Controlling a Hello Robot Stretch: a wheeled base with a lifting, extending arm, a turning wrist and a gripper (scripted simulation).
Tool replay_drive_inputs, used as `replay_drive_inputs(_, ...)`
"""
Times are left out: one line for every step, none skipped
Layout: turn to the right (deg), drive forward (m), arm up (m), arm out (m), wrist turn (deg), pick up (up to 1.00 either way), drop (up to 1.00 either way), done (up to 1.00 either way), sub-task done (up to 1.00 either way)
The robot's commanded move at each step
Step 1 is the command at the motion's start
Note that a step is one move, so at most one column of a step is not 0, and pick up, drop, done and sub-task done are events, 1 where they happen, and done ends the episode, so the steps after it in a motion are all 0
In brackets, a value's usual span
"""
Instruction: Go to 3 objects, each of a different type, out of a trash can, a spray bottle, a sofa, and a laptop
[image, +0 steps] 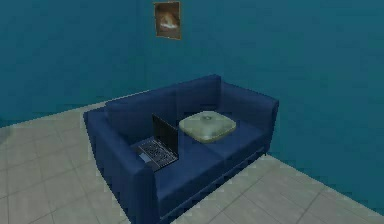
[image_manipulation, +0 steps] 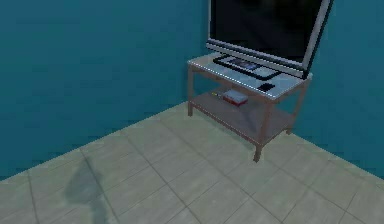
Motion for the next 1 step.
replay_drive_inputs(0.0, 0.00, 0.00, 0.00, 0.0, 0.00, 0.00, 1.00, 0.00)
